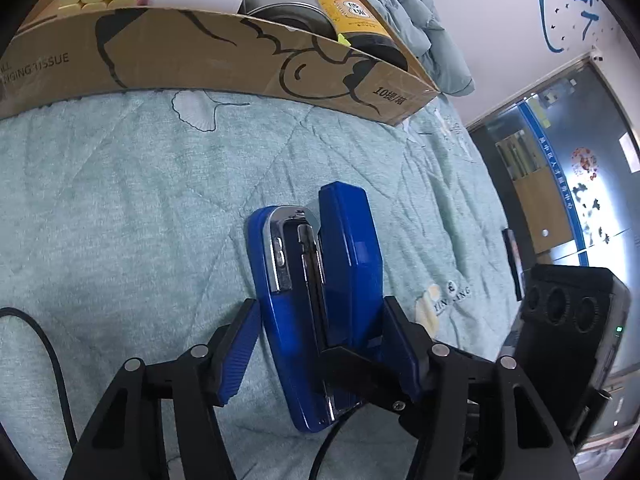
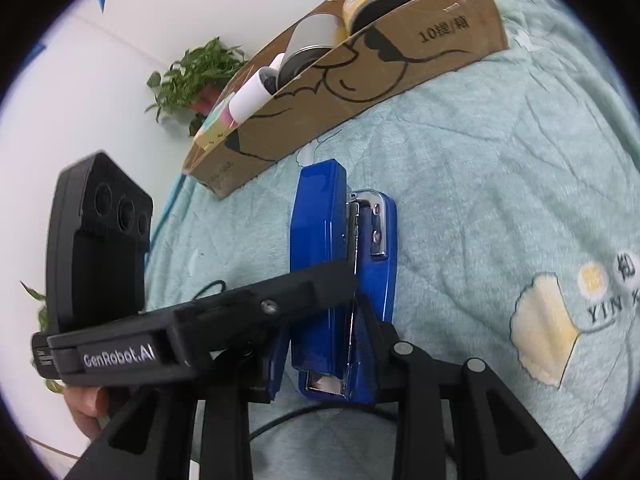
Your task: Organize rigid objects
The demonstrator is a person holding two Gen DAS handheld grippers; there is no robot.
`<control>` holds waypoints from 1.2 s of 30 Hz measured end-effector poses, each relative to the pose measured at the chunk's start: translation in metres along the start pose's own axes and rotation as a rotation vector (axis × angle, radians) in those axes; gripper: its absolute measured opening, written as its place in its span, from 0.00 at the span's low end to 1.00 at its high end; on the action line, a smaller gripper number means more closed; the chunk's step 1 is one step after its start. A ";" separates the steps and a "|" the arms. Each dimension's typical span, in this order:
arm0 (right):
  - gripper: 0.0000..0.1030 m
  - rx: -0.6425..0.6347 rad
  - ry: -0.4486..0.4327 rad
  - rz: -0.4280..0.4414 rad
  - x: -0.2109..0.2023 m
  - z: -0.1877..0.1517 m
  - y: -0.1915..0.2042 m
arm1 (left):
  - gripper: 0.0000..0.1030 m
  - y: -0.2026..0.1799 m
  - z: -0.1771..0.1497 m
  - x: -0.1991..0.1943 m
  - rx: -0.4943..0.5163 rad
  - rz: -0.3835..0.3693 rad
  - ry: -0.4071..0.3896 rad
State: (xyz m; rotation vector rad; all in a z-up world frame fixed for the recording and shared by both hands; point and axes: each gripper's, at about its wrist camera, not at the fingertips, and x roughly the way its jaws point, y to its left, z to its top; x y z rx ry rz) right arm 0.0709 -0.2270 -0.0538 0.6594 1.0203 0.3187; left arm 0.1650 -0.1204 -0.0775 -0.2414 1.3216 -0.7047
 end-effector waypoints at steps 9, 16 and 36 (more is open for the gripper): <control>0.30 -0.247 -0.055 -0.272 0.015 -0.014 0.049 | 0.53 0.011 -0.009 -0.006 -0.009 -0.012 -0.008; 0.29 -0.158 -0.066 -0.241 0.014 -0.005 0.039 | 0.59 0.022 -0.010 -0.010 -0.059 -0.077 -0.024; 0.27 -0.225 -0.022 -0.017 0.021 0.029 0.111 | 0.53 0.033 0.011 -0.102 -0.029 -0.074 -0.246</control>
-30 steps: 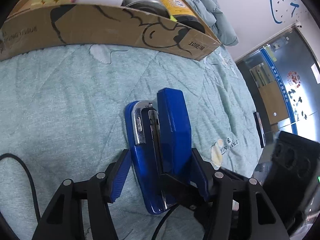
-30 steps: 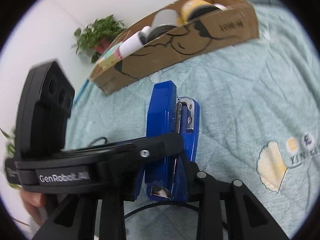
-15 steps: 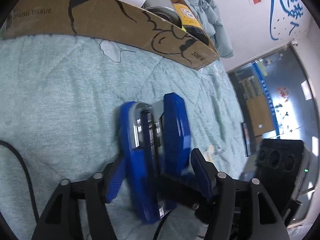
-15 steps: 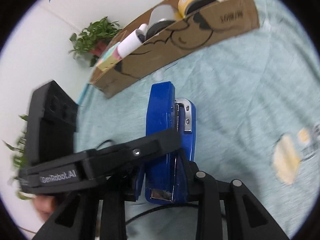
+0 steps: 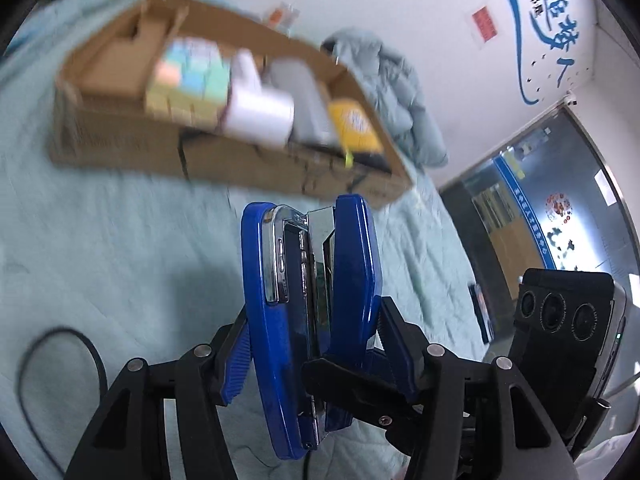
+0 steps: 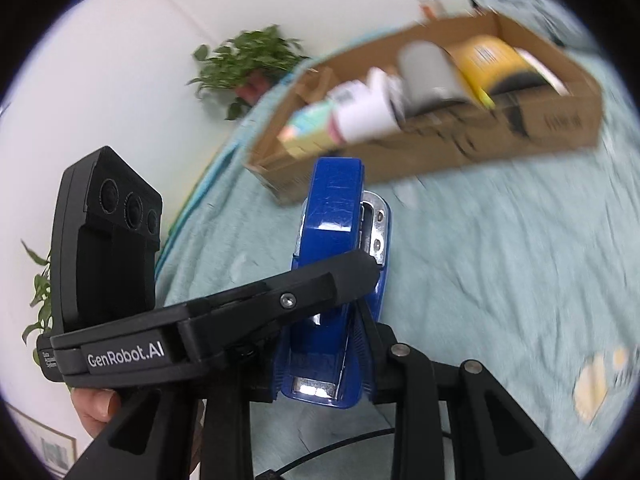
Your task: Organize rigid objects
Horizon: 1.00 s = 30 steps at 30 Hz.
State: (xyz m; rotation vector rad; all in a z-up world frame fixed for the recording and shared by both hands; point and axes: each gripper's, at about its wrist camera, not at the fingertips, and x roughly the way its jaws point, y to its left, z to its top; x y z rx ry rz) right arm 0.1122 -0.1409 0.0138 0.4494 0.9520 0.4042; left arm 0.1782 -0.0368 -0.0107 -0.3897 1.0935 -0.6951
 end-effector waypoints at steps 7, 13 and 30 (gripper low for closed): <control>0.27 -0.116 -0.041 -0.003 0.015 0.046 0.040 | 0.53 0.008 0.051 -0.041 0.037 0.039 -0.099; 0.27 -0.173 -0.048 0.000 0.035 0.085 0.056 | 0.53 0.028 0.096 -0.065 0.051 0.057 -0.130; 0.32 -0.193 0.023 0.028 0.128 0.199 0.068 | 0.57 0.128 0.269 -0.053 -0.068 0.227 -0.118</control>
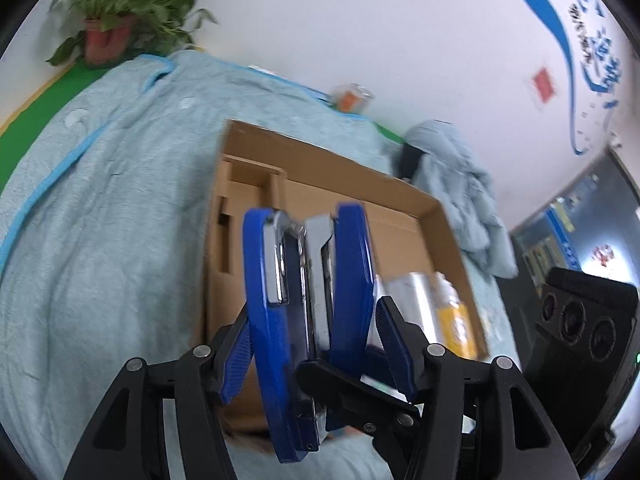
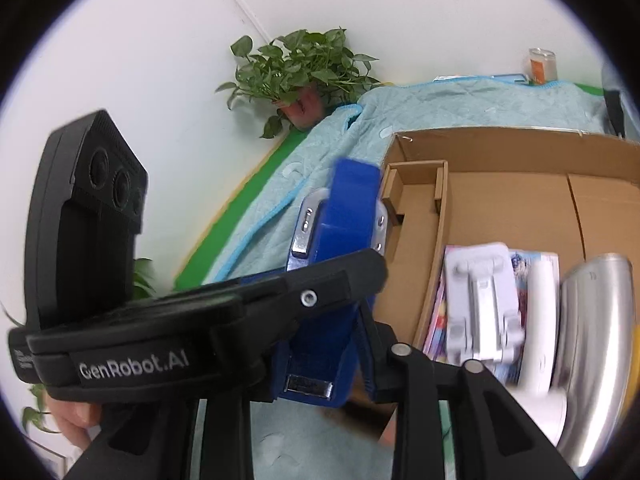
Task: Organize rigid objects
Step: 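Carry the stapler into the box beside the cardboard insert, then open the right gripper to release the stapler and withdraw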
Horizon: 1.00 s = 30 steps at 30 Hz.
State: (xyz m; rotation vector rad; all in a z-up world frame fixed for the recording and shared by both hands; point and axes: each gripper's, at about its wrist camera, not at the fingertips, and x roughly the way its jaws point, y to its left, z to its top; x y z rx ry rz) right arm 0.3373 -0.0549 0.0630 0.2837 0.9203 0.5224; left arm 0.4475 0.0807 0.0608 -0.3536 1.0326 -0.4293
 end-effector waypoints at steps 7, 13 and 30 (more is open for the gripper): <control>0.77 0.003 -0.086 -0.038 -0.041 -0.040 -0.017 | 0.82 -0.001 -0.034 -0.010 0.052 0.158 -0.121; 0.80 -0.095 -0.290 -0.279 -0.121 -0.118 -0.027 | 0.97 -0.053 -0.115 -0.023 0.245 0.299 -0.250; 0.80 0.045 -0.265 -0.503 -0.209 -0.208 -0.094 | 0.99 -0.181 -0.220 -0.077 0.401 0.414 -0.406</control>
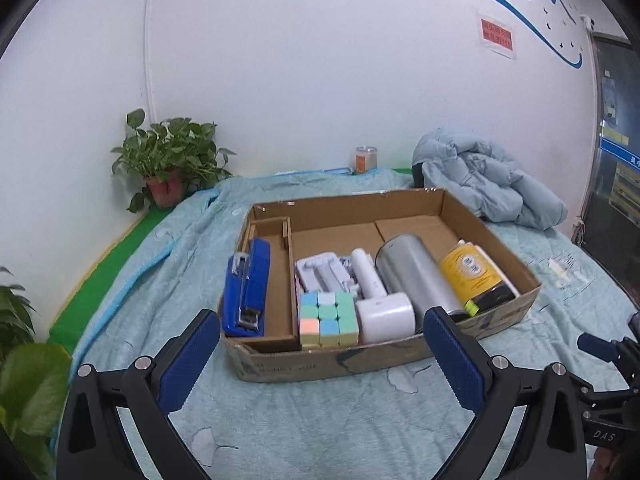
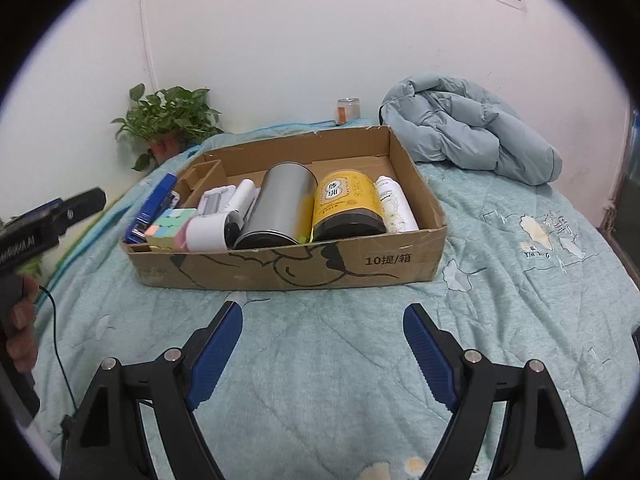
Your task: Organize rigid objects
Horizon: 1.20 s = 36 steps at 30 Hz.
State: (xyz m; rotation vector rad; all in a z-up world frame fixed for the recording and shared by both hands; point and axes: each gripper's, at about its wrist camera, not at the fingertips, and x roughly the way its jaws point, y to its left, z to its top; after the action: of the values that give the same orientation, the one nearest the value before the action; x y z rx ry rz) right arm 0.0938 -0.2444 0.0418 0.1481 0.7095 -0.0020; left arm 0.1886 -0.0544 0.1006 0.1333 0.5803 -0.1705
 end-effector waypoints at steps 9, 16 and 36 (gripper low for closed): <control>0.80 -0.103 0.049 -0.148 -0.026 -0.008 -0.026 | 0.99 -0.012 -0.022 -0.012 -0.044 -0.029 0.059; 0.80 -0.093 0.024 -0.065 -0.005 -0.028 0.019 | 0.99 -0.019 -0.077 -0.003 -0.164 -0.007 0.060; 0.80 -0.117 0.075 -0.097 0.007 -0.042 0.039 | 0.99 -0.019 -0.097 0.014 -0.126 -0.081 0.146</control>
State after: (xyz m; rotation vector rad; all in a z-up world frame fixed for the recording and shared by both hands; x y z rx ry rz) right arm 0.0738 -0.1996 0.0107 0.0019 0.7892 -0.0478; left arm 0.1445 -0.0576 0.0111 -0.0005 0.7412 -0.2036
